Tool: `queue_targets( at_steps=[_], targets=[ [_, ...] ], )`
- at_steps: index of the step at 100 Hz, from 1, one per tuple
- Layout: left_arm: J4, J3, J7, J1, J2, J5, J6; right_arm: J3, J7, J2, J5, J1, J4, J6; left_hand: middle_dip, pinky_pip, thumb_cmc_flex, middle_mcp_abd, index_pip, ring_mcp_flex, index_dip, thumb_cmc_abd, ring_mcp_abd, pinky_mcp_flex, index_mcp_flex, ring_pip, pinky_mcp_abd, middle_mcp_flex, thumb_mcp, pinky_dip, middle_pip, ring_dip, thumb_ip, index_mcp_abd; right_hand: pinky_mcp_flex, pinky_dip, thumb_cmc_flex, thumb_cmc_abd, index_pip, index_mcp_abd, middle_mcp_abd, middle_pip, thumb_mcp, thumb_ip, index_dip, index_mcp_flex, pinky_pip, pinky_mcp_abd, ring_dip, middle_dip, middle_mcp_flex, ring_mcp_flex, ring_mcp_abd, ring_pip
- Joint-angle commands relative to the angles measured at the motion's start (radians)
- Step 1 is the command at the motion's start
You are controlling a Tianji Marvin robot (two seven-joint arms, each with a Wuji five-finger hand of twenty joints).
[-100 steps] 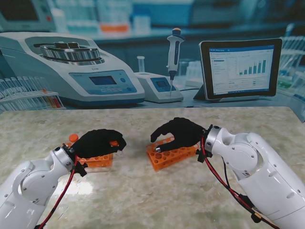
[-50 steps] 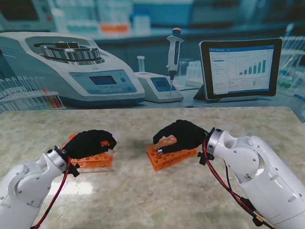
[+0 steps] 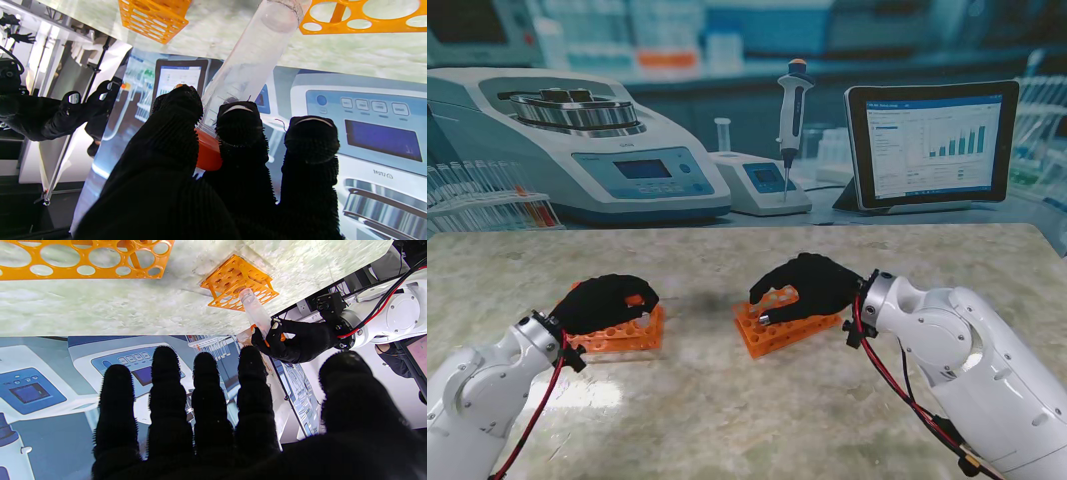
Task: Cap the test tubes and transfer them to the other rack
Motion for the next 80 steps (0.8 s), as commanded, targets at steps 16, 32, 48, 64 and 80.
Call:
queue_targets(
  at_steps=[16, 32, 48, 64, 80],
  targets=[
    [0.022, -0.005, 0.008, -0.002, -0.001, 0.011, 0.013, 0.0, 0.001, 0.001, -0.004, -0.009, 0.002, 0.001, 0.064, -0.002, 0.188, -0.124, 0.317, -0.032, 0.139, 0.2, -0.02, -0.009, 0.134, 0.004, 0.029, 0.178, 0.328, 0.047, 0.346, 0.02, 0.024, 0.036, -0.016, -0.017, 0.006, 0.032, 0.011, -0.018, -0.024, -0.012, -0.024, 0.027, -0.009, -0.024, 0.004, 0.022, -0.016, -0.008, -0.008, -0.026, -0.014, -0.03],
    [0.045, 0.004, 0.021, -0.012, -0.003, 0.013, 0.023, 0.002, 0.0, 0.001, -0.005, -0.011, 0.004, -0.001, 0.064, -0.001, 0.188, -0.126, 0.317, -0.033, 0.138, 0.2, -0.018, -0.009, 0.133, 0.003, 0.03, 0.177, 0.328, 0.048, 0.345, 0.021, 0.024, 0.036, -0.016, -0.017, 0.007, 0.034, 0.011, -0.017, -0.026, -0.012, -0.026, 0.028, -0.009, -0.024, 0.004, 0.021, -0.016, -0.008, -0.008, -0.026, -0.013, -0.03],
    [0.067, 0.016, 0.034, -0.023, -0.006, 0.008, 0.034, 0.004, 0.0, 0.001, -0.006, -0.014, 0.005, -0.002, 0.064, -0.001, 0.188, -0.125, 0.318, -0.033, 0.137, 0.2, -0.016, -0.012, 0.134, 0.004, 0.032, 0.176, 0.328, 0.049, 0.345, 0.022, 0.024, 0.036, -0.016, -0.017, 0.008, 0.035, 0.011, -0.018, -0.024, -0.012, -0.028, 0.028, -0.009, -0.024, 0.004, 0.022, -0.016, -0.009, -0.009, -0.026, -0.012, -0.03],
    [0.091, 0.03, 0.054, -0.035, -0.01, 0.003, 0.042, 0.005, 0.0, 0.001, -0.005, -0.017, 0.005, -0.002, 0.063, -0.001, 0.188, -0.124, 0.317, -0.034, 0.137, 0.2, -0.016, -0.013, 0.132, 0.003, 0.033, 0.175, 0.328, 0.049, 0.344, 0.022, 0.023, 0.038, -0.017, -0.017, 0.008, 0.037, 0.011, -0.017, -0.027, -0.012, -0.03, 0.028, -0.009, -0.024, 0.003, 0.022, -0.016, -0.009, -0.009, -0.027, -0.011, -0.03],
    [0.115, 0.046, 0.076, -0.049, -0.014, 0.002, 0.049, 0.006, 0.0, 0.002, -0.006, -0.018, 0.006, -0.004, 0.062, -0.001, 0.188, -0.124, 0.318, -0.035, 0.136, 0.2, -0.015, -0.014, 0.133, 0.002, 0.033, 0.175, 0.328, 0.049, 0.342, 0.022, 0.023, 0.037, -0.016, -0.017, 0.01, 0.038, 0.011, -0.017, -0.025, -0.012, -0.031, 0.028, -0.009, -0.024, 0.004, 0.022, -0.016, -0.008, -0.009, -0.028, -0.012, -0.03]
  ],
)
